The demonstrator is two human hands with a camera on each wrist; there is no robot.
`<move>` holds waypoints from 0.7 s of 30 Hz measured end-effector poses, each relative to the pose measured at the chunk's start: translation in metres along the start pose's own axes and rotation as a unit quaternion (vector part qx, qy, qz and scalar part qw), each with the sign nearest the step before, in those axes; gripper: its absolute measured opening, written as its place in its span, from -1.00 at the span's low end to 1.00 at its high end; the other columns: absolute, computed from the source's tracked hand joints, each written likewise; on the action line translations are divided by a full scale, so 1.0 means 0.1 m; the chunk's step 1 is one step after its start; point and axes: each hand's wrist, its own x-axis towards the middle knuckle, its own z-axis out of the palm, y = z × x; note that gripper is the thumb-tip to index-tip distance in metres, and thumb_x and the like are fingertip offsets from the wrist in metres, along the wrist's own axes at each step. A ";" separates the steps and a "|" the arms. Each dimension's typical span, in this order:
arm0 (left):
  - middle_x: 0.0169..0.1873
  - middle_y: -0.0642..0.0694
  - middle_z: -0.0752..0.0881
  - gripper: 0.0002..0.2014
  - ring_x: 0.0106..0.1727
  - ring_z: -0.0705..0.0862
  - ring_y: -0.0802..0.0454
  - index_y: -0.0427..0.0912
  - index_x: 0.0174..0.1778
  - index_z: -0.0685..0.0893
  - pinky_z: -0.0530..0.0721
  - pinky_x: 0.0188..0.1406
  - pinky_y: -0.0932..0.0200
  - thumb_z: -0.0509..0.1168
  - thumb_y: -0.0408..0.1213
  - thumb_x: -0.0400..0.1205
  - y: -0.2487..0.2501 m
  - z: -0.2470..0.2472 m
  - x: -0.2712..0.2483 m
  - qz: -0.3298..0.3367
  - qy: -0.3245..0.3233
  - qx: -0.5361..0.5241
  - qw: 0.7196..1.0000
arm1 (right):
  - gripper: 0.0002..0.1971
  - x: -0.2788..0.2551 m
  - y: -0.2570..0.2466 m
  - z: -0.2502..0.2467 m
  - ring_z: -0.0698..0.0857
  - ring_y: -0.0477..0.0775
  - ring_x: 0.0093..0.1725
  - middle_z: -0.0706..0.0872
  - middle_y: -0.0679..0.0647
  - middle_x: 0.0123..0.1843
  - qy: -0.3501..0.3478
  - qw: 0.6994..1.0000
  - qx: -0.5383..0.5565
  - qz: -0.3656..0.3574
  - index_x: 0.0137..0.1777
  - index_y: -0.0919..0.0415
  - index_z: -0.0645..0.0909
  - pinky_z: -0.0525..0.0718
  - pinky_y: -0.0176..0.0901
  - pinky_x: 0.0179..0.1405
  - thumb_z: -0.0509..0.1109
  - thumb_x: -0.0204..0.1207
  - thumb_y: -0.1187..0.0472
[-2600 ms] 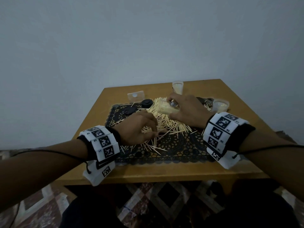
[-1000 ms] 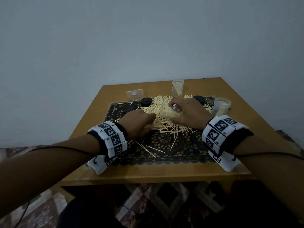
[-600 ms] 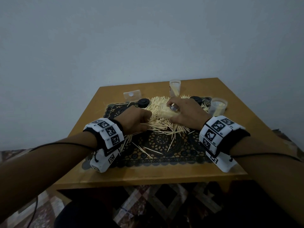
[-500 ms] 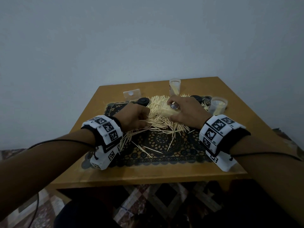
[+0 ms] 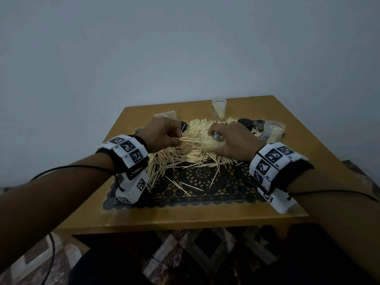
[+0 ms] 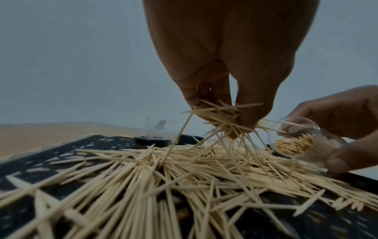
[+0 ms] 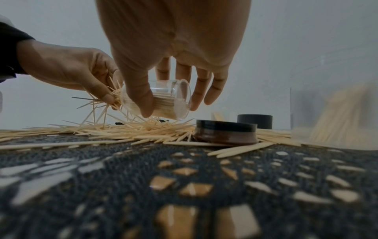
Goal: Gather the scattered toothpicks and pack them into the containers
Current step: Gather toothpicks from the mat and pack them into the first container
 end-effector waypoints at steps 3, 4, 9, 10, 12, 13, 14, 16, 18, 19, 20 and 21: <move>-0.39 0.06 0.71 -0.85 -0.40 0.62 0.35 -0.19 -0.30 0.65 0.51 -0.40 0.58 0.51 -0.37 0.49 0.07 0.06 0.01 0.011 -0.009 0.014 1.000 | -0.52 -0.01 -0.01 0.00 0.70 0.09 0.03 0.76 0.10 0.13 -0.012 1.000 0.013 -0.005 0.25 0.13 0.63 0.72 0.03 0.03 0.63 0.33 0.15; -0.36 0.02 0.73 -0.87 -0.37 0.64 0.30 -0.23 -0.28 0.67 0.52 -0.40 0.57 0.51 -0.37 0.49 0.10 0.09 0.01 0.015 -0.014 0.017 1.000 | -0.52 -0.01 -0.01 0.00 0.69 0.06 0.03 0.76 0.09 0.13 -0.016 1.000 0.016 -0.007 0.24 0.13 0.63 0.71 0.02 0.04 0.64 0.33 0.15; -0.34 -0.02 0.73 -0.88 -0.32 0.66 0.16 -0.25 -0.22 0.69 0.54 -0.38 0.46 0.51 -0.33 0.49 0.19 0.16 0.03 0.041 -0.015 0.023 0.999 | -0.52 -0.02 -0.02 -0.01 0.65 0.00 0.01 0.75 0.08 0.12 -0.027 1.000 0.011 -0.007 0.25 0.14 0.62 0.67 -0.07 0.03 0.63 0.34 0.14; -0.34 0.00 0.72 -0.88 -0.31 0.66 0.14 -0.22 -0.21 0.69 0.56 -0.34 0.40 0.51 -0.33 0.49 0.19 0.15 0.03 0.047 -0.018 0.026 0.998 | -0.53 -0.02 -0.02 -0.01 0.67 0.03 0.02 0.75 0.08 0.12 -0.026 1.000 0.007 -0.006 0.25 0.14 0.62 0.67 -0.05 0.04 0.63 0.34 0.14; -0.30 0.00 0.72 -0.89 -0.26 0.67 0.09 -0.19 -0.16 0.69 0.58 -0.28 0.28 0.50 -0.32 0.50 0.20 0.14 0.03 0.063 -0.029 0.037 0.997 | -0.53 -0.01 -0.02 -0.01 0.70 0.11 0.04 0.76 0.09 0.10 -0.022 1.000 -0.002 -0.002 0.23 0.13 0.62 0.69 0.02 0.05 0.63 0.33 0.14; -0.28 -0.02 0.73 -0.89 -0.24 0.67 0.08 -0.20 -0.13 0.70 0.58 -0.25 0.24 0.49 -0.32 0.51 0.21 0.14 0.03 0.070 -0.035 0.043 0.996 | -0.53 -0.01 -0.01 -0.01 0.70 0.12 0.03 0.76 0.10 0.10 -0.022 1.000 -0.004 0.000 0.23 0.12 0.62 0.69 0.04 0.04 0.63 0.32 0.14; -0.25 -0.02 0.73 -0.88 -0.23 0.67 0.08 -0.19 -0.10 0.70 0.58 -0.24 0.22 0.49 -0.32 0.51 0.21 0.15 0.03 0.075 -0.038 0.049 0.995 | -0.53 -0.01 -0.01 -0.01 0.69 0.13 0.03 0.75 0.10 0.10 -0.022 1.000 -0.004 0.001 0.23 0.13 0.62 0.69 0.04 0.04 0.63 0.32 0.14; -0.21 -0.03 0.74 -0.84 -0.20 0.68 0.10 -0.17 -0.06 0.67 0.60 -0.20 0.23 0.49 -0.33 0.51 0.21 0.16 0.03 0.072 -0.039 0.056 0.995 | -0.53 -0.02 -0.02 -0.01 0.68 0.12 0.04 0.75 0.11 0.11 -0.026 1.000 -0.003 -0.006 0.23 0.14 0.63 0.67 0.00 0.04 0.63 0.33 0.15; -0.14 -0.05 0.75 -0.76 -0.14 0.70 0.10 -0.17 0.00 0.62 0.63 -0.17 0.28 0.51 -0.34 0.49 0.20 0.17 0.03 0.056 -0.026 0.046 0.997 | -0.53 -0.02 -0.02 -0.01 0.68 0.10 0.04 0.75 0.10 0.12 -0.029 1.000 0.003 -0.011 0.24 0.13 0.63 0.66 -0.04 0.03 0.63 0.33 0.16; -0.11 -0.05 0.74 -0.72 -0.12 0.69 0.11 -0.17 0.01 0.60 0.62 -0.18 0.33 0.52 -0.33 0.47 0.19 0.17 0.03 0.050 -0.017 0.040 0.998 | -0.53 -0.02 -0.03 -0.01 0.68 0.09 0.04 0.75 0.09 0.12 -0.029 0.999 0.005 -0.011 0.24 0.12 0.62 0.65 -0.05 0.02 0.63 0.33 0.16; -0.11 -0.04 0.72 -0.70 -0.11 0.68 0.13 -0.16 0.00 0.58 0.60 -0.20 0.37 0.54 -0.32 0.46 0.19 0.18 0.04 0.045 -0.011 0.037 0.998 | -0.53 -0.02 -0.02 -0.01 0.68 0.08 0.03 0.75 0.09 0.13 -0.028 1.000 0.005 -0.010 0.25 0.11 0.62 0.65 -0.06 0.02 0.63 0.33 0.16; -0.12 -0.02 0.71 -0.70 -0.12 0.67 0.13 -0.15 -0.02 0.57 0.57 -0.23 0.40 0.55 -0.30 0.45 0.19 0.18 0.04 0.043 -0.007 0.038 0.998 | -0.53 -0.02 -0.02 -0.01 0.68 0.08 0.03 0.75 0.09 0.13 -0.027 1.000 0.004 -0.010 0.25 0.11 0.62 0.65 -0.07 0.01 0.63 0.33 0.15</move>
